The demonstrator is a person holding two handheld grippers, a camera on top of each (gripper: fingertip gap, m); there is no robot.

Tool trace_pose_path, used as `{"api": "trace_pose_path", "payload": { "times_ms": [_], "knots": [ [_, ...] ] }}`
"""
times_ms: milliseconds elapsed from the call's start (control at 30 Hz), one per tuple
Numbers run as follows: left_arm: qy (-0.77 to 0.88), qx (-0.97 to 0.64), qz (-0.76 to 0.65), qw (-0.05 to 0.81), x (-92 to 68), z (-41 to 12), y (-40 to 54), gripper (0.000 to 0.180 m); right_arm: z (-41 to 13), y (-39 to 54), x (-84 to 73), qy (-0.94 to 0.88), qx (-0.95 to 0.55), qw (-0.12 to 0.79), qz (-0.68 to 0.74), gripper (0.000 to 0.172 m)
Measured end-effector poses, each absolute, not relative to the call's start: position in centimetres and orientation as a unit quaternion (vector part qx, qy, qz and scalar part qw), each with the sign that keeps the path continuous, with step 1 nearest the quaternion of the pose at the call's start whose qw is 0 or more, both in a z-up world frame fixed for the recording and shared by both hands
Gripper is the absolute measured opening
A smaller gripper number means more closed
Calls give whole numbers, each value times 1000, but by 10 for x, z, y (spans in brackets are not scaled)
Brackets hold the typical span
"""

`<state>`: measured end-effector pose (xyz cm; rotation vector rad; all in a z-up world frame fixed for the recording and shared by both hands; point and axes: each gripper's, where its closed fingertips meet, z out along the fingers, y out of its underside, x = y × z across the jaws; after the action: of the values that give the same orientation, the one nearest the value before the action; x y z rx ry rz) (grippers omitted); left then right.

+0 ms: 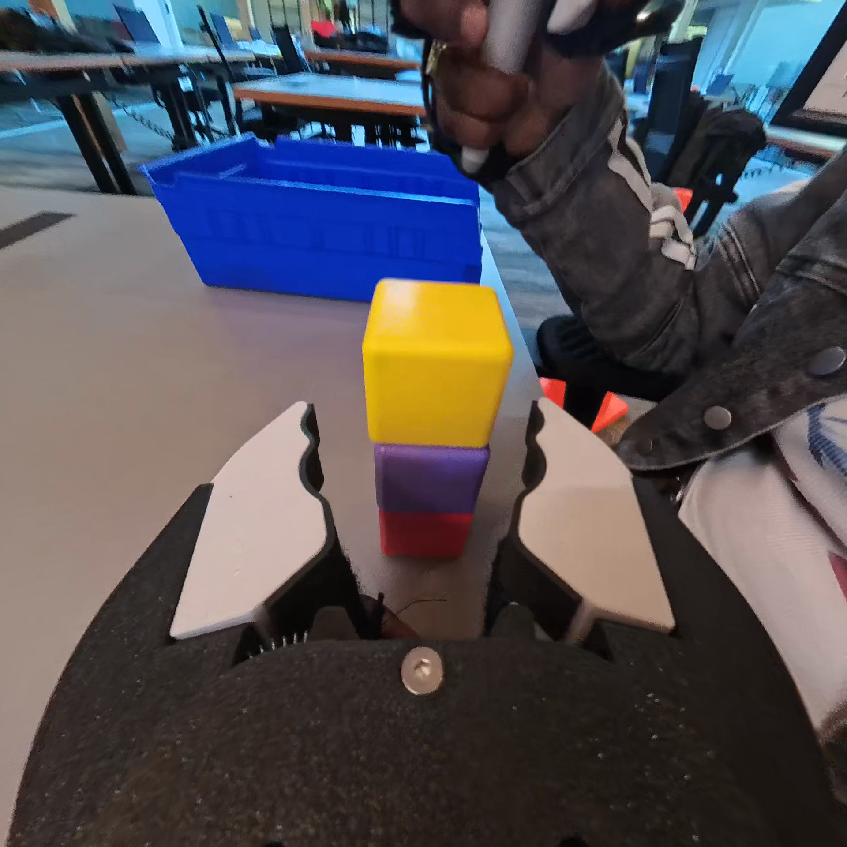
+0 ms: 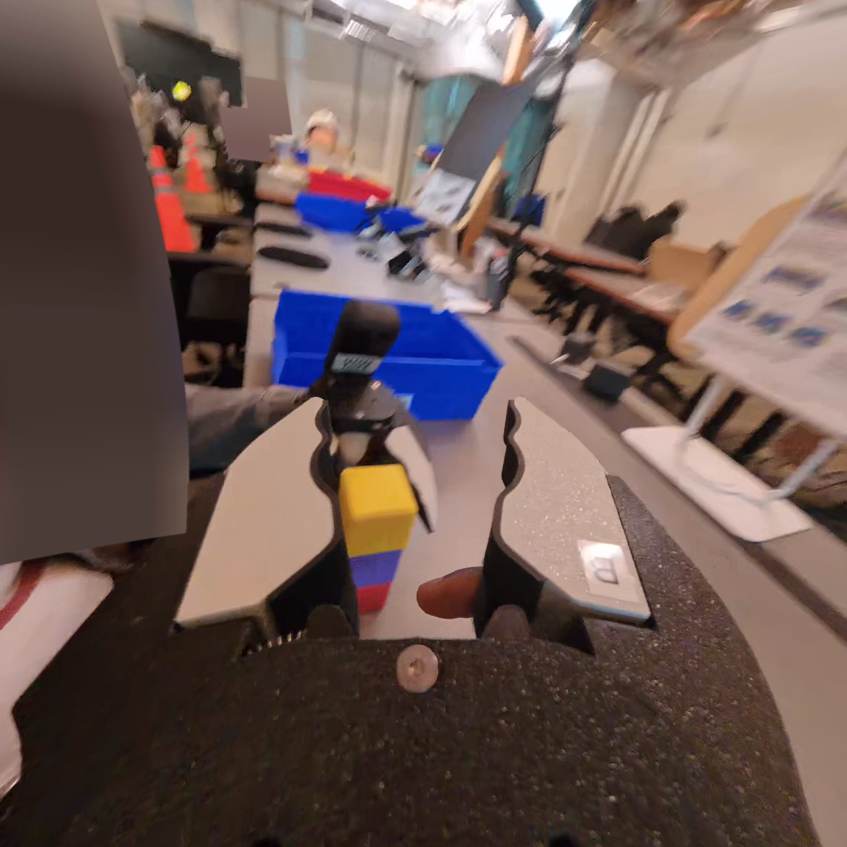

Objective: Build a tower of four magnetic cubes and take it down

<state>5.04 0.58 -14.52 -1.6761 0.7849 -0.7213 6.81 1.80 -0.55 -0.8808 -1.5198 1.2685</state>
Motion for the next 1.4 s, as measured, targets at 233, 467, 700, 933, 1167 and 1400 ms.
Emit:
{"api": "trace_pose_path", "payload": {
  "times_ms": [233, 467, 700, 933, 1167, 1400],
  "knots": [
    [387, -706, -271, 528, 59, -164, 3, 52, -93, -1, 37, -713, -392, 342, 470, 73],
    [389, -704, -282, 523, 59, -163, 0, 49, -122, -7, 33, -741, -387, 300, 461, 49],
    [392, -703, -283, 521, 60, -164, 0, 50, -92, 5, 32, -694, -391, 358, 488, 49],
    [392, -703, -284, 521, 60, -163, -1, 50, 0, 100, 100, -522, -462, 564, 443, 49],
    [392, -703, -284, 522, 60, -164, 0, 50, -31, 260, 227, -328, -657, 656, 173, 49],
    [392, -703, -284, 521, 60, -164, 0, 49, -149, 325, 264, -292, -811, 503, 65, 50]
  ]
}}
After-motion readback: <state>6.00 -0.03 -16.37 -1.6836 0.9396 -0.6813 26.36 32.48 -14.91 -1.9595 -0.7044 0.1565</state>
